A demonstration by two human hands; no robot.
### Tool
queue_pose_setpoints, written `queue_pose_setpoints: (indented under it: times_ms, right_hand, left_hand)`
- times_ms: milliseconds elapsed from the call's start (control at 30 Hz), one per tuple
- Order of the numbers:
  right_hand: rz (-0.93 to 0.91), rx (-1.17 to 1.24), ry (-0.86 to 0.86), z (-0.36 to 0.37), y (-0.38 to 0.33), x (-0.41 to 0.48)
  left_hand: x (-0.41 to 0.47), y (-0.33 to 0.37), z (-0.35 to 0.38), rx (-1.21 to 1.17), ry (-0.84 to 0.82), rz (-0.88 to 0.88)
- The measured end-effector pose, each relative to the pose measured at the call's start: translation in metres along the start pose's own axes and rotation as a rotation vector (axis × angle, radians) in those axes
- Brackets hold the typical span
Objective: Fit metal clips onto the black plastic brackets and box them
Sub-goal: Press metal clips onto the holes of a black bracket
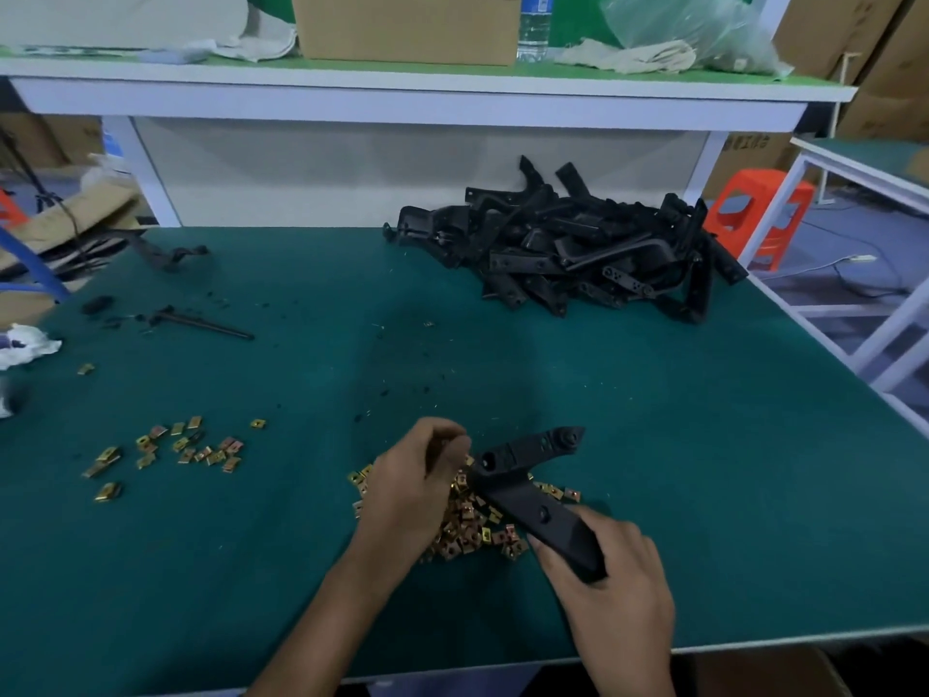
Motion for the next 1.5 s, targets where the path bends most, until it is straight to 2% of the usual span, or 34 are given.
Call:
queue_pose_setpoints:
  times_ms: [133,333,500,700,833,967,1500]
  right_hand:
    - [0.001,-0.010,-0.006,0.000,0.004,0.000]
    - [-0.010,-0.029,-0.004,0.000,0.005,-0.001]
    - [-0.020,-0.038,-0.012,0.000,0.007,-0.002]
    - [-0.011,-0.052,-0.007,0.000,0.006,-0.001]
    - [-0.015,-0.095,-0.007,0.000,0.004,-0.002]
    - [-0.043,-0.148,-0.024,0.001,0.003,-0.002]
    - [-0.027,-0.173,-0.043,0.003,0.005,-0.002]
  left_hand:
    - [0.003,-0.006,-0.020,-0.208,0.072,-0.121]
    - [-0.005,-0.017,-0.038,-0.193,-0.066,-0.214]
    - [-0.003,-0.015,-0.041,-0.211,-0.083,-0.253]
    - [0.002,-0.004,-0.041,-0.177,-0.035,-0.172]
    - [0.003,0.007,-0.040,-0.356,0.015,-0.243]
    - [0.002,0.021,-0.042,-0.432,-0.060,-0.214]
    - [-0.006,0.045,-0.045,-0.343,-0.090,-0.135]
Point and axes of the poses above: each hand's wrist, its own x-axis towards the middle knuckle, its own z-axis out of the palm, y = z × x, the point moved 2 cm from there along x, towards the middle knuckle, and after that the axes turned 9 degrees about z, right-handed, at the moved point
